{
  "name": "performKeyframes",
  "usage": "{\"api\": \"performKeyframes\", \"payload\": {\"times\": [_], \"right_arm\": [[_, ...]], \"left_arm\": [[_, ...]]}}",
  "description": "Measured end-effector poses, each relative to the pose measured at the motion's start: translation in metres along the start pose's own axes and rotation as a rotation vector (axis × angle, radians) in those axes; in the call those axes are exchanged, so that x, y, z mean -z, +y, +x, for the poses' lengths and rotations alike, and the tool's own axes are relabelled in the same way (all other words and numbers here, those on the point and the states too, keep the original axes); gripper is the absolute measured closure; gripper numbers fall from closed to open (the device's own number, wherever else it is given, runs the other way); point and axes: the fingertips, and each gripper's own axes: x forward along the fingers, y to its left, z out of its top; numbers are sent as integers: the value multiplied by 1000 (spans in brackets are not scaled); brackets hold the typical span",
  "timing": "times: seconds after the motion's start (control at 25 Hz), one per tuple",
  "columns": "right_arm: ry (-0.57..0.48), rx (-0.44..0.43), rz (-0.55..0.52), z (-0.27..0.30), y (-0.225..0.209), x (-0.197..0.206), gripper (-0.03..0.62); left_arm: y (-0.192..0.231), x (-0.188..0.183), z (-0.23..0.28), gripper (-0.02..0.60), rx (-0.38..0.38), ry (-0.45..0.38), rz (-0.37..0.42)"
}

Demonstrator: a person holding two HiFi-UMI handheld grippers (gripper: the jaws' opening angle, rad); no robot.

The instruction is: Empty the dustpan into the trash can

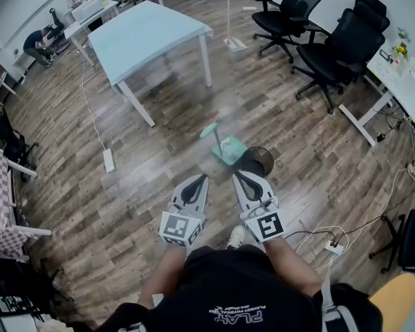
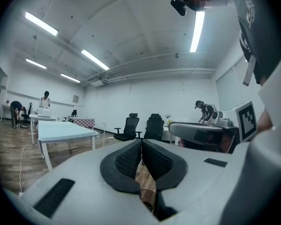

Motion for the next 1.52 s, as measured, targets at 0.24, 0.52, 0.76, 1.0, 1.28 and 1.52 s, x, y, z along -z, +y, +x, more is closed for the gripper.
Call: {"api": "performKeyframes", "payload": {"times": [0.24, 0.52, 0.76, 1.0, 1.28, 1.52], "right_arm": [[-12, -2, 22, 17, -23, 5, 571], [3, -21, 13, 46, -33, 20, 571], [20, 17, -9, 84, -50, 29, 571], [23, 50, -34, 140, -67, 32, 571], [103, 124, -33, 190, -73, 55, 571], [126, 228, -45, 214, -86, 72, 570]], "left_arm": [[8, -1, 28, 557, -1, 11, 4], [36, 3, 60, 557, 6, -2, -15], [69, -1, 93, 557, 54, -9, -8], [122, -16, 128, 557, 91, -14, 3], [177, -13, 159, 557, 189, 13, -10], [201, 0, 189, 557, 291, 42, -17]]}}
